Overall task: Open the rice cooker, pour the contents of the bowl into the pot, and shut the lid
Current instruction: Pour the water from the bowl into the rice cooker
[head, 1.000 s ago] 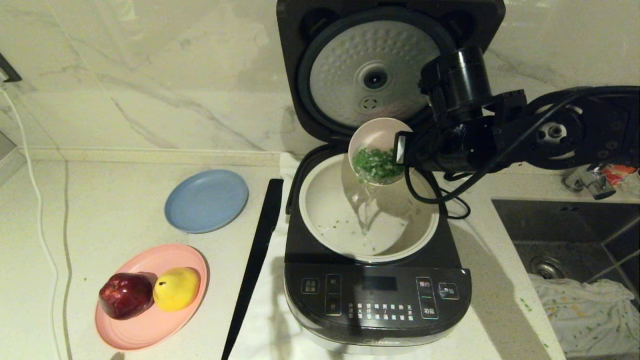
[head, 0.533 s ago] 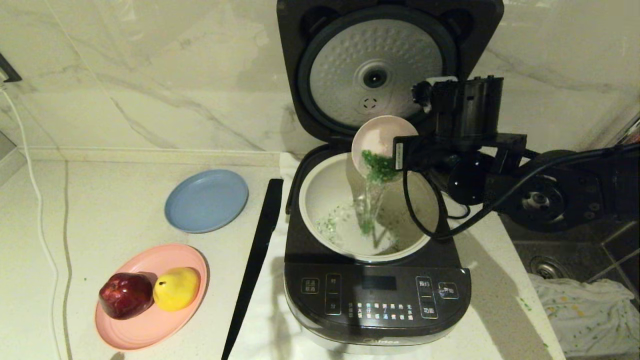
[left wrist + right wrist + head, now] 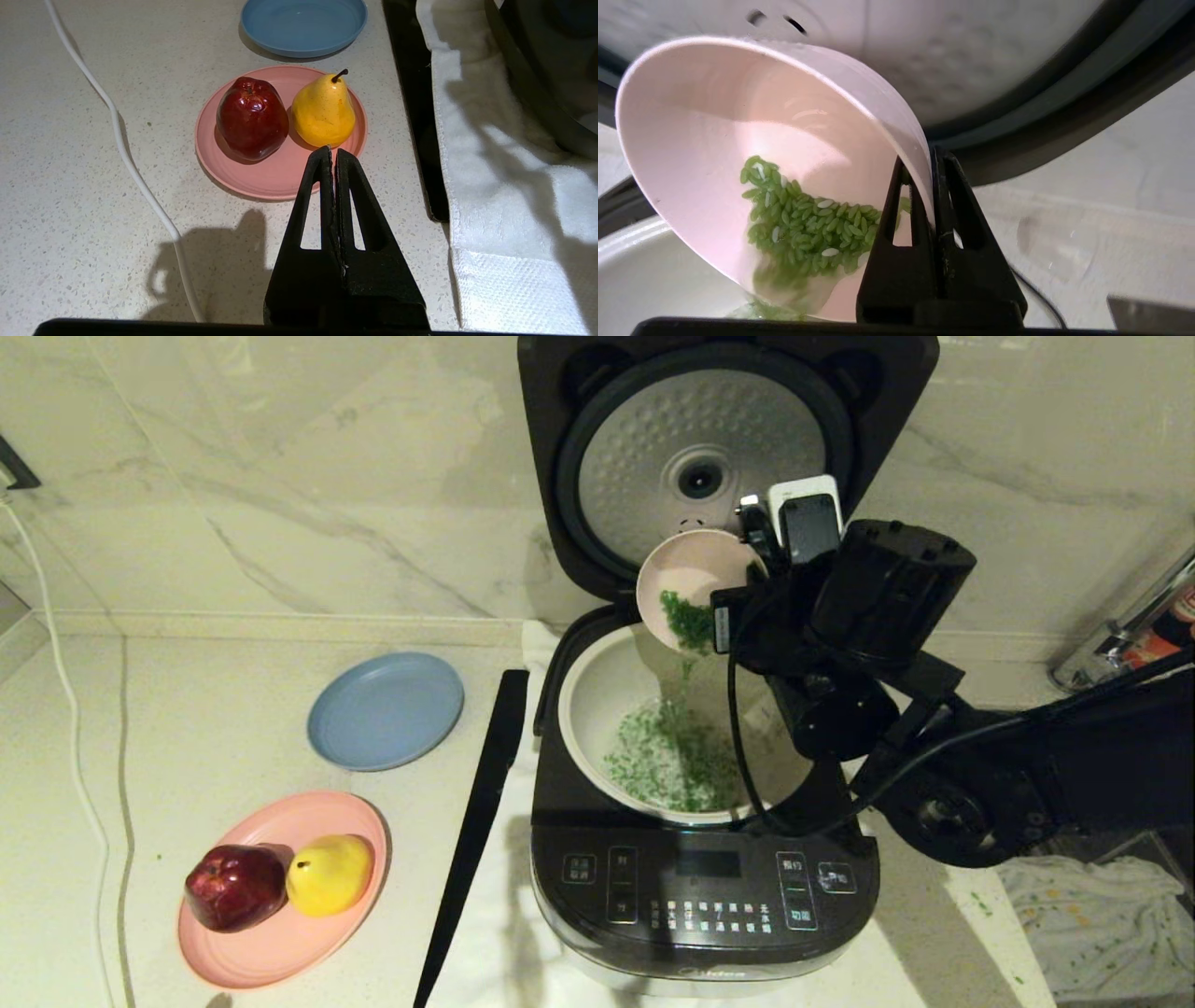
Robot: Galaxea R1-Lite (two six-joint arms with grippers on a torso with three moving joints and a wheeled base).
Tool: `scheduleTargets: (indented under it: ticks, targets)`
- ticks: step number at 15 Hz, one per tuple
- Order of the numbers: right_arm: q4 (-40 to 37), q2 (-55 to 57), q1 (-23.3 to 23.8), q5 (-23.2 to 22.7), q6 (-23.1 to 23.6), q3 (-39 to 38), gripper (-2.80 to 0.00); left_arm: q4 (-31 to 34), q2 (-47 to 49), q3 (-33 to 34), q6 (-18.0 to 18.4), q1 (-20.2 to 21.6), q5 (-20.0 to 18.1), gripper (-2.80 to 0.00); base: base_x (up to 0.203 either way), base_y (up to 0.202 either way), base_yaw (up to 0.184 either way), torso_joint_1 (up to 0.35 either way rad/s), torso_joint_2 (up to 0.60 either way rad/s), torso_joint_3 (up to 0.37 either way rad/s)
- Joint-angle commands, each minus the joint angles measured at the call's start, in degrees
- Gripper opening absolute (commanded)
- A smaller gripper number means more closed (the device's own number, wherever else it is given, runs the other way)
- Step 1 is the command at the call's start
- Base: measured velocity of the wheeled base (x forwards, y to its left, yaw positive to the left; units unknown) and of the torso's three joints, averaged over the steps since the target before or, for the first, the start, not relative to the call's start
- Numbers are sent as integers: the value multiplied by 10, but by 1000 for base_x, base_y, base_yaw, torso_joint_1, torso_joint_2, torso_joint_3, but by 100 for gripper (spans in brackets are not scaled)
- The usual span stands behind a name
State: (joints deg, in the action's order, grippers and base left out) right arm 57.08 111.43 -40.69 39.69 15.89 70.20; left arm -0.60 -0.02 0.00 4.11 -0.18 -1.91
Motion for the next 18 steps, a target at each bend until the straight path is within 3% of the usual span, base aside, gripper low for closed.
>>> scheduleTargets:
  ticks: [1,5,18]
  targets:
    - [59,23,-5,3,32,-22,-280,0,1,3,0,0,0,-280,0,0,0,0,0,0]
    - [148,45,-4,3,89,-27,-280,0,0,3,0,0,0,-280,0,0,0,0,0,0]
    - [181,48,-4,3,124,-29,-280,0,0,3,0,0,0,-280,0,0,0,0,0,0]
